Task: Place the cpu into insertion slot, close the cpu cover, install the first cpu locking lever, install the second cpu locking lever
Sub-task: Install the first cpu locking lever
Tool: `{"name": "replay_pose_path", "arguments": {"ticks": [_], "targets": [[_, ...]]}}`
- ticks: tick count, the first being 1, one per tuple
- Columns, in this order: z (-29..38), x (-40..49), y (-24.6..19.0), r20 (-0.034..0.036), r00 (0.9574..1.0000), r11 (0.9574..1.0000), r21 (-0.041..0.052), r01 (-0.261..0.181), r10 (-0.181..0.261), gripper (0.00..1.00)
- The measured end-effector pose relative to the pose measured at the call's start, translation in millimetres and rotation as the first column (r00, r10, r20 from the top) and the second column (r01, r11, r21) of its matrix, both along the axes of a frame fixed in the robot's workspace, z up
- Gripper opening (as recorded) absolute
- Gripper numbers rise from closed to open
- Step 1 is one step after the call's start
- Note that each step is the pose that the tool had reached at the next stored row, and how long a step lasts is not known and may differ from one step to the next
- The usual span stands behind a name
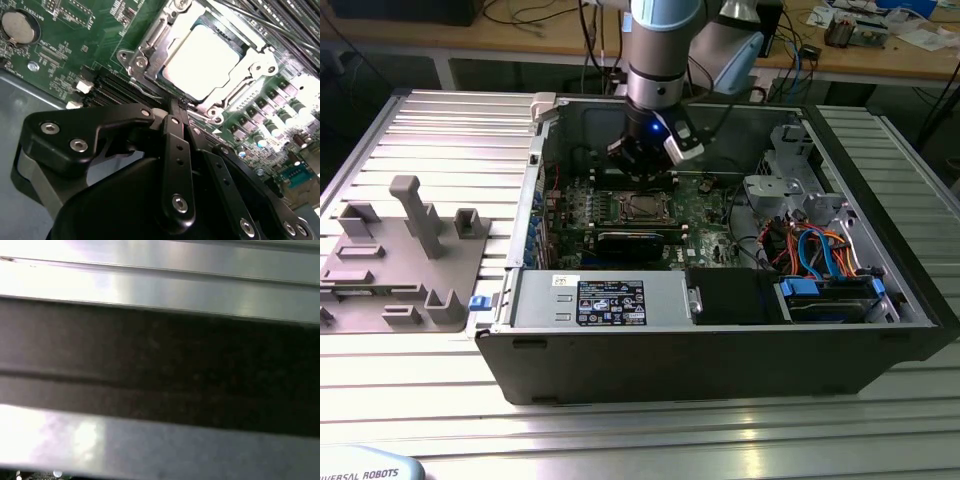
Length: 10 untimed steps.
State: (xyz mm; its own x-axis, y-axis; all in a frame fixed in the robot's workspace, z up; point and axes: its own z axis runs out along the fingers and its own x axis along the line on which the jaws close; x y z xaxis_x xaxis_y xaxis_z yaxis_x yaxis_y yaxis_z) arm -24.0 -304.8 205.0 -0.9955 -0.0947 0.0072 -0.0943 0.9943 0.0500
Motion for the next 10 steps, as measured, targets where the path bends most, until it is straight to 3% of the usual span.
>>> {"name": "replay_pose_path", "arguments": {"ticks": [10], "targets": [[-3.7, 13.2, -1.6, -0.0055, 1.0000, 1.0000, -0.0002, 0.000, 0.000, 0.11]]}}
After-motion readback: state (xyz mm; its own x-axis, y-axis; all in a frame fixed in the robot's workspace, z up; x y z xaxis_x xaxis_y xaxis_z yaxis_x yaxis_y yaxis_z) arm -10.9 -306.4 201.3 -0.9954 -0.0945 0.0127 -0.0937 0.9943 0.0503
